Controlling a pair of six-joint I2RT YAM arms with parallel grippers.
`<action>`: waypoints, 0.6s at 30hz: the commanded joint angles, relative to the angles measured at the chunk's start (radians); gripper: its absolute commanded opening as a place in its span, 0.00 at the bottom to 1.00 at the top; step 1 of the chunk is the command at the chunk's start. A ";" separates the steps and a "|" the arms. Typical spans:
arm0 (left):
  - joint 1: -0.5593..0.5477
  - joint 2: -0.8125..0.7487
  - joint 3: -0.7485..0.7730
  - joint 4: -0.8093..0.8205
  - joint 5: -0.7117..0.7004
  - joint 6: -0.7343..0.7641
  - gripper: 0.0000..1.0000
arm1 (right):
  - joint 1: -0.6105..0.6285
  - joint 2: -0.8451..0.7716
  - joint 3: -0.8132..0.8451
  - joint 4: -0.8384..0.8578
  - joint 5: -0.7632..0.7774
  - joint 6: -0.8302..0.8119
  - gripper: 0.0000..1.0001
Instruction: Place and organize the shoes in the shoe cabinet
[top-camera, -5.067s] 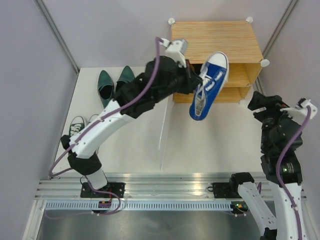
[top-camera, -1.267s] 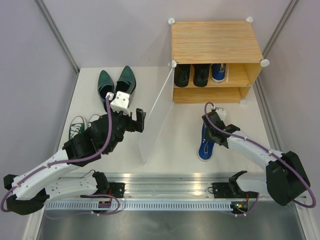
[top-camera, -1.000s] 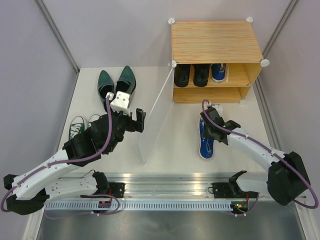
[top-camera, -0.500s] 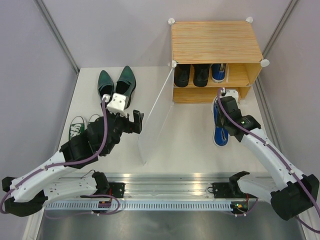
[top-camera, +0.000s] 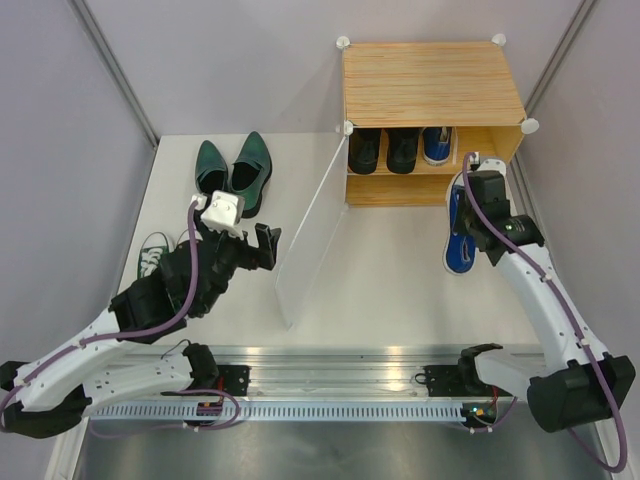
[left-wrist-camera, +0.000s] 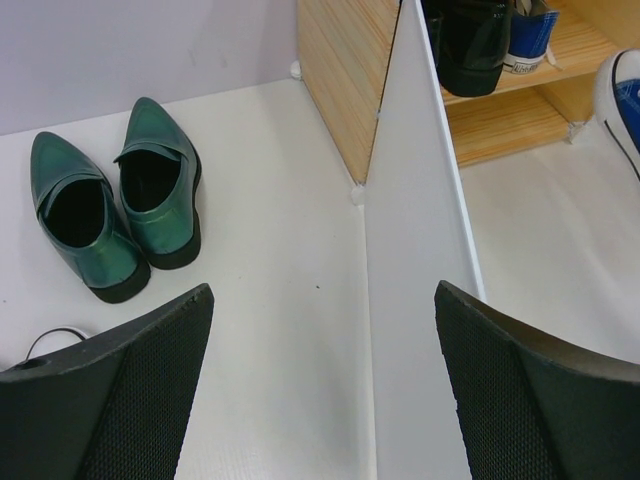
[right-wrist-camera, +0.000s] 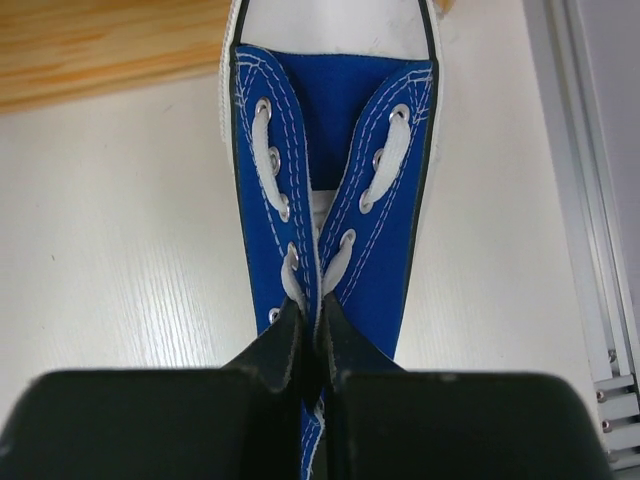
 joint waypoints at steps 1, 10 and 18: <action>0.001 -0.010 -0.008 0.040 0.010 0.032 0.93 | -0.052 0.036 0.131 0.103 -0.017 -0.052 0.01; 0.001 -0.027 -0.017 0.049 0.017 0.043 0.93 | -0.167 0.197 0.263 0.191 -0.125 -0.146 0.01; -0.001 -0.027 -0.025 0.055 0.026 0.045 0.94 | -0.212 0.332 0.381 0.245 -0.143 -0.224 0.01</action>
